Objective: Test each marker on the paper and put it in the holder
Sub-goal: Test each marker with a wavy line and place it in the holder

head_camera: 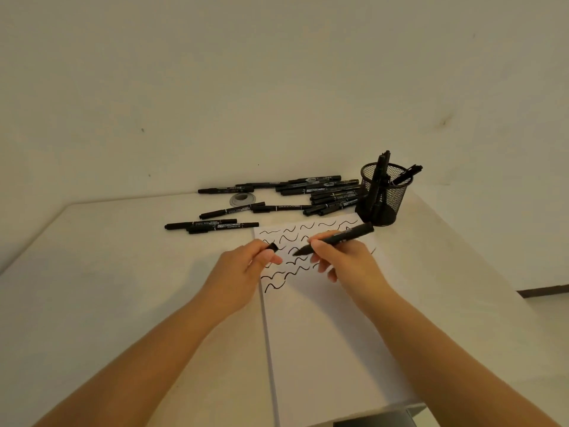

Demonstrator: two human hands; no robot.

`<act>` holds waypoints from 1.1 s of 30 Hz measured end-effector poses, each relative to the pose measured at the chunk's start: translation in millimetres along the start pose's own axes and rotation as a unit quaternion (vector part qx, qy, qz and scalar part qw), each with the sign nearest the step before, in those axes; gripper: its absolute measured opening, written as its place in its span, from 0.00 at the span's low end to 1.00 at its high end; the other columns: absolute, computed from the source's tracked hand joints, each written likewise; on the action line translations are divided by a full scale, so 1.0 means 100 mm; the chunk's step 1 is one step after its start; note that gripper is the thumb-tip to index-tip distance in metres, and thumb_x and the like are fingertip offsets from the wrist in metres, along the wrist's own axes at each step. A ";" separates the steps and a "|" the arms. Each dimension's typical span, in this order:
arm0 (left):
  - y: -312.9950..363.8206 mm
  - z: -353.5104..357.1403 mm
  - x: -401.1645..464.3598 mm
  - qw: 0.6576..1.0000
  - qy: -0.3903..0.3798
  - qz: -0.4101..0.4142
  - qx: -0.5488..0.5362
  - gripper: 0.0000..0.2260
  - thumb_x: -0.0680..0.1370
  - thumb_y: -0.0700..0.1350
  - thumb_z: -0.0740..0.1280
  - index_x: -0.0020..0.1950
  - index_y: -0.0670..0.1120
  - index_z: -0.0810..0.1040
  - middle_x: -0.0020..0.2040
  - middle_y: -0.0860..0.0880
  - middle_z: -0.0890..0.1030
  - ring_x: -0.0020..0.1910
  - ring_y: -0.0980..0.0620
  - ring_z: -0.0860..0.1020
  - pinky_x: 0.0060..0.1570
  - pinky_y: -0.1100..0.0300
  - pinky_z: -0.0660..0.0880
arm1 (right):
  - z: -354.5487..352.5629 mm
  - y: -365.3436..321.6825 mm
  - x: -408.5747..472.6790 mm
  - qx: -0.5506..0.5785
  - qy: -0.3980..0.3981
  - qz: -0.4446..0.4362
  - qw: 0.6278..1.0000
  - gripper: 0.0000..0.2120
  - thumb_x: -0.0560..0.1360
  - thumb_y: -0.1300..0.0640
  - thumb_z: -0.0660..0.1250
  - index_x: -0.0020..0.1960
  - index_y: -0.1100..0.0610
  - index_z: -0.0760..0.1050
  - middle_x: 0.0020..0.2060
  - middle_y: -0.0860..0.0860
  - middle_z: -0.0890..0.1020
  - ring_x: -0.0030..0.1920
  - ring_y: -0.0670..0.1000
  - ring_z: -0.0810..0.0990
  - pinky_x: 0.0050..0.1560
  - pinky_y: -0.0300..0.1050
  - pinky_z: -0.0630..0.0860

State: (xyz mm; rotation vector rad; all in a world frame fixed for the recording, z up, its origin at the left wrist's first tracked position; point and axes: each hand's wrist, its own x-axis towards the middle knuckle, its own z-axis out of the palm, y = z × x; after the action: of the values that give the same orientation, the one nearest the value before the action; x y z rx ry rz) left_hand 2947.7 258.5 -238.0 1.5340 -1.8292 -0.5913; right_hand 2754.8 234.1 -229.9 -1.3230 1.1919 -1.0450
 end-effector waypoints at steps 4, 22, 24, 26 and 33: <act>-0.11 0.12 0.06 0.999 -0.002 0.009 0.038 0.09 0.80 0.48 0.56 0.46 0.54 0.75 0.48 0.62 0.81 0.47 0.59 0.74 0.43 0.72 0.66 | 0.01 0.15 -0.05 -0.052 0.039 -0.020 0.998 0.05 0.74 0.58 0.64 0.40 0.54 0.77 0.29 0.52 0.81 0.29 0.41 0.76 0.37 0.37 0.72; -0.27 0.13 0.06 1.000 -0.018 -0.004 -0.020 0.09 0.79 0.51 0.56 0.42 0.63 0.72 0.49 0.59 0.81 0.52 0.60 0.74 0.48 0.68 0.68 | -0.01 0.19 -0.08 -0.179 0.050 -0.074 0.980 0.06 0.69 0.62 0.67 0.35 0.53 0.77 0.29 0.54 0.80 0.31 0.47 0.75 0.34 0.42 0.72; -0.27 0.13 0.06 1.000 -0.014 -0.005 -0.020 0.09 0.79 0.51 0.57 0.43 0.63 0.72 0.50 0.58 0.81 0.52 0.59 0.74 0.48 0.69 0.68 | -0.03 0.20 -0.08 -0.185 0.084 -0.081 0.976 0.06 0.69 0.61 0.67 0.35 0.52 0.76 0.27 0.51 0.79 0.30 0.46 0.75 0.33 0.41 0.71; -0.26 0.13 0.05 1.000 -0.005 -0.005 -0.019 0.09 0.79 0.50 0.57 0.44 0.62 0.74 0.49 0.58 0.81 0.51 0.58 0.75 0.48 0.68 0.68 | -0.06 0.19 -0.07 -0.154 0.129 -0.100 0.974 0.07 0.70 0.62 0.66 0.36 0.51 0.75 0.28 0.47 0.79 0.31 0.42 0.75 0.33 0.33 0.70; -0.17 0.13 0.01 0.999 0.026 0.012 -0.036 0.07 0.76 0.52 0.62 0.41 0.65 0.73 0.40 0.63 0.79 0.41 0.65 0.75 0.39 0.74 0.66 | -0.08 0.13 -0.07 0.015 0.107 -0.088 0.990 0.12 0.73 0.65 0.66 0.40 0.48 0.77 0.28 0.45 0.77 0.28 0.42 0.73 0.30 0.33 0.70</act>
State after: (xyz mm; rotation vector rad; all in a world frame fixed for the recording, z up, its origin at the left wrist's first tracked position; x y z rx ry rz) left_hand 2950.0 253.2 -258.7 1.4643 -1.7654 -0.5950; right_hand 2744.9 240.0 -241.8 -1.3354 1.2269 -1.3549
